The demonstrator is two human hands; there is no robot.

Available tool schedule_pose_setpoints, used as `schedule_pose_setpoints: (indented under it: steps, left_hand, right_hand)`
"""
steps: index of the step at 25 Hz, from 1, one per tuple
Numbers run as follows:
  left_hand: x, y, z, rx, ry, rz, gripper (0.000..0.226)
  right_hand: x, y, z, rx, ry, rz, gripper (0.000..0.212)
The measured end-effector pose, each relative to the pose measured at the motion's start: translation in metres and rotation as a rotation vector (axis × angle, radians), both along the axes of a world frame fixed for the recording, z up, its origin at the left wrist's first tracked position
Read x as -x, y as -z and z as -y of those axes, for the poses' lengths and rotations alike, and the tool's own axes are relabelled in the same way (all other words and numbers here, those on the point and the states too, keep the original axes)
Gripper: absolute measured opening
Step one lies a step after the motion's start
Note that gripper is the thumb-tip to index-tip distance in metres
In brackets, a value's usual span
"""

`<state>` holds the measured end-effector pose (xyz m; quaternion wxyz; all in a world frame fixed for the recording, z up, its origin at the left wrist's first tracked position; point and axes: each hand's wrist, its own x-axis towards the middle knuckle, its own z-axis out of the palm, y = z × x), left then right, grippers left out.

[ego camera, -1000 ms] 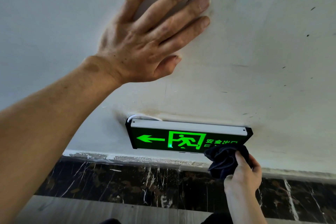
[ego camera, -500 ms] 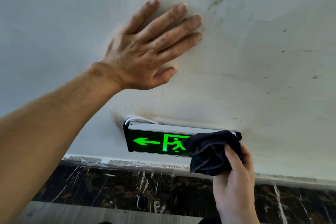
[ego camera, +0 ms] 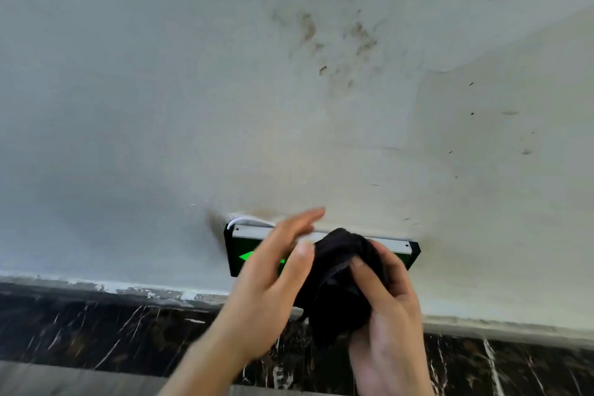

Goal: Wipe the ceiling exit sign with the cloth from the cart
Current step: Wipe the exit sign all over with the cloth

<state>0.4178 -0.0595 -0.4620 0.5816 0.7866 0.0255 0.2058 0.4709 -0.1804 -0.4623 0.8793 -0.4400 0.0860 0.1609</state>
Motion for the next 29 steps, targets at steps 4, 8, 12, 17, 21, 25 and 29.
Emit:
schedule_pose_setpoints:
  steps: [4, 8, 12, 17, 21, 25, 29]
  left_hand:
    - [0.036, 0.055, 0.008, 0.459, 0.043, -0.113, 0.059]
    - [0.047, 0.076, -0.003, 0.534, -0.174, -0.274, 0.067]
    - [0.048, 0.082, -0.025, 0.821, -0.477, -0.328, 0.044]
    - [0.050, 0.081, -0.062, 0.945, -0.665, -0.217, 0.031]
    - [0.044, 0.079, -0.081, 0.888, -0.755, -0.146, 0.031]
    - [0.033, 0.082, -0.093, 0.721, -0.896, -0.102, 0.037]
    - [0.018, 0.079, -0.092, 0.387, -0.942, -0.089, 0.049]
  right_hand:
    - [0.012, 0.030, -0.012, 0.164, -0.109, -0.063, 0.033]
    - [0.030, 0.047, -0.026, 0.429, -0.374, 0.041, 0.019]
    - [0.018, 0.025, -0.036, 0.924, -0.349, 0.635, 0.035]
    - [-0.054, -0.003, -0.049, 1.230, 0.275, 1.502, 0.054]
    - [-0.115, -0.020, -0.065, 1.495, 0.436, 1.765, 0.065]
    - [-0.141, -0.006, -0.080, 1.585, 0.705, 1.828, 0.069]
    - [-0.147, -0.001, -0.086, 1.526, 0.849, 1.854, 0.068]
